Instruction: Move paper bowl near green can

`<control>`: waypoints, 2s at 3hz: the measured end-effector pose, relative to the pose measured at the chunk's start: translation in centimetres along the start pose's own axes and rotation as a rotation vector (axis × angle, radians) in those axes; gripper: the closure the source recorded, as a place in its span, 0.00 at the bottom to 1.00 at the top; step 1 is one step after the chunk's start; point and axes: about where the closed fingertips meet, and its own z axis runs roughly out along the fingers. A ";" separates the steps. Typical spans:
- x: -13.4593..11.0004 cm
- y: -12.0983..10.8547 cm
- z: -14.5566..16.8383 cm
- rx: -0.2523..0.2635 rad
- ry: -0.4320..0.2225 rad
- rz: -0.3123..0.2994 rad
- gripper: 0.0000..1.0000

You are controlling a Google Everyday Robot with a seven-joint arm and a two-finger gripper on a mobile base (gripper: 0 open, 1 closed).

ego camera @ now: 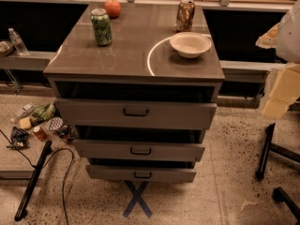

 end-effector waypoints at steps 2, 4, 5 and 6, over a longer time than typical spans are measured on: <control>-0.4 -0.8 1.2 0.038 -0.009 0.039 0.00; -3.0 -7.5 5.2 0.276 -0.102 0.167 0.00; -5.3 -13.6 5.3 0.466 -0.194 0.181 0.00; -5.8 -13.8 4.7 0.480 -0.214 0.174 0.00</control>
Offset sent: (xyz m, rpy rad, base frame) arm 0.1159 0.0173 0.0119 0.1634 -0.4235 -0.1764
